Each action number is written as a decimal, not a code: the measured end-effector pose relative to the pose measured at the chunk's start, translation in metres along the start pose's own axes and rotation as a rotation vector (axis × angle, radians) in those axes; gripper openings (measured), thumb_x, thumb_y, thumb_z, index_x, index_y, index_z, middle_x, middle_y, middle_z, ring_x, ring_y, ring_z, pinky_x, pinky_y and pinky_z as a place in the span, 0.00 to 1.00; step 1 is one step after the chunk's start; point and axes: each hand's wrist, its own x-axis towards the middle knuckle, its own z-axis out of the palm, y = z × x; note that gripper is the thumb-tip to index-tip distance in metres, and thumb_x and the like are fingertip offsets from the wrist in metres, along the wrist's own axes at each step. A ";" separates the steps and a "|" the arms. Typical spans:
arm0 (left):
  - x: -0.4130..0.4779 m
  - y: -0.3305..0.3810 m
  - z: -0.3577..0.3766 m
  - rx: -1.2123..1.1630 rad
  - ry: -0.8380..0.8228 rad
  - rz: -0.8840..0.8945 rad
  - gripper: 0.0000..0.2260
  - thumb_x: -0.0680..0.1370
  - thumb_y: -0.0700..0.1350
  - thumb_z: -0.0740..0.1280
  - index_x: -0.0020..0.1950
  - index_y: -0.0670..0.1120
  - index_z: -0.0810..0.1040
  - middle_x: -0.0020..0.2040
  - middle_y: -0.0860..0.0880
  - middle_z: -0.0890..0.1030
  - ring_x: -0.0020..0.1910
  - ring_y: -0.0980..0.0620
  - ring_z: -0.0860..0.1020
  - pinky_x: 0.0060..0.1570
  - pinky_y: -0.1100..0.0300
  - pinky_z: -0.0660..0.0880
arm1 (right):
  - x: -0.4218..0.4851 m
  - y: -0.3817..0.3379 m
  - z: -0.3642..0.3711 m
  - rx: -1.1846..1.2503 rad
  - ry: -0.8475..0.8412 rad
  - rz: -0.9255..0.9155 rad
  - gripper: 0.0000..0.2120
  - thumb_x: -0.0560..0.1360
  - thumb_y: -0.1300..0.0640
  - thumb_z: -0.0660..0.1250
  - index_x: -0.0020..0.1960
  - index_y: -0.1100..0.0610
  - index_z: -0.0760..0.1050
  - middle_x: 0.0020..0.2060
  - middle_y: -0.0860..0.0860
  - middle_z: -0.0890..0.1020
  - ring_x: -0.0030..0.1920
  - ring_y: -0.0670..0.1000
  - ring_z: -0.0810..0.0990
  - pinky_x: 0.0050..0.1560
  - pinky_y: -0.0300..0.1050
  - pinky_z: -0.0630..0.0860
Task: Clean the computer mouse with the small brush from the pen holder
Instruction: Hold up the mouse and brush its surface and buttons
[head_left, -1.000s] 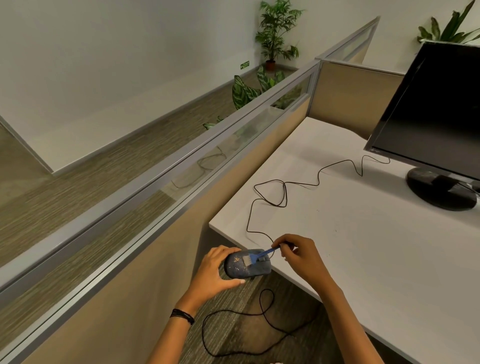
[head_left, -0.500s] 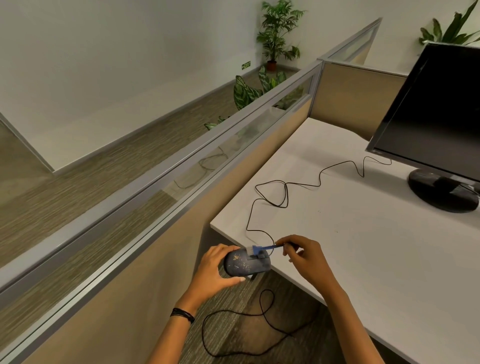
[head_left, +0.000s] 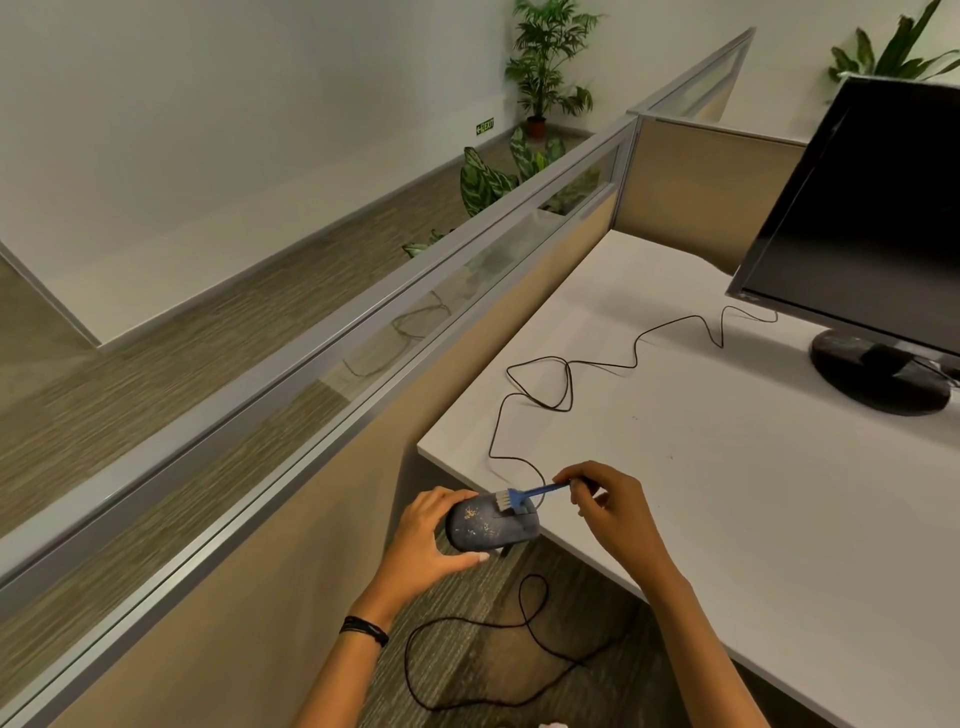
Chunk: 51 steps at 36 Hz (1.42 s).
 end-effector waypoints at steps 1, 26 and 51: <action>0.000 0.000 0.000 -0.004 0.004 0.002 0.28 0.64 0.57 0.75 0.61 0.60 0.68 0.54 0.57 0.74 0.56 0.64 0.68 0.55 0.68 0.65 | 0.000 0.000 0.000 -0.004 -0.009 0.003 0.14 0.76 0.65 0.61 0.44 0.47 0.77 0.39 0.39 0.79 0.40 0.41 0.77 0.38 0.35 0.76; 0.006 -0.001 -0.001 -0.048 0.011 -0.014 0.28 0.64 0.54 0.77 0.59 0.63 0.68 0.54 0.61 0.73 0.56 0.64 0.68 0.56 0.68 0.65 | 0.009 -0.005 -0.002 -0.034 -0.102 -0.011 0.18 0.75 0.66 0.60 0.40 0.43 0.76 0.37 0.42 0.81 0.38 0.42 0.78 0.39 0.33 0.74; 0.015 -0.005 0.001 -0.068 -0.014 -0.006 0.28 0.64 0.56 0.76 0.61 0.59 0.70 0.54 0.62 0.72 0.57 0.63 0.68 0.56 0.67 0.66 | 0.010 0.008 -0.012 -0.053 0.075 0.011 0.10 0.75 0.65 0.62 0.46 0.52 0.78 0.40 0.41 0.80 0.41 0.41 0.79 0.39 0.29 0.74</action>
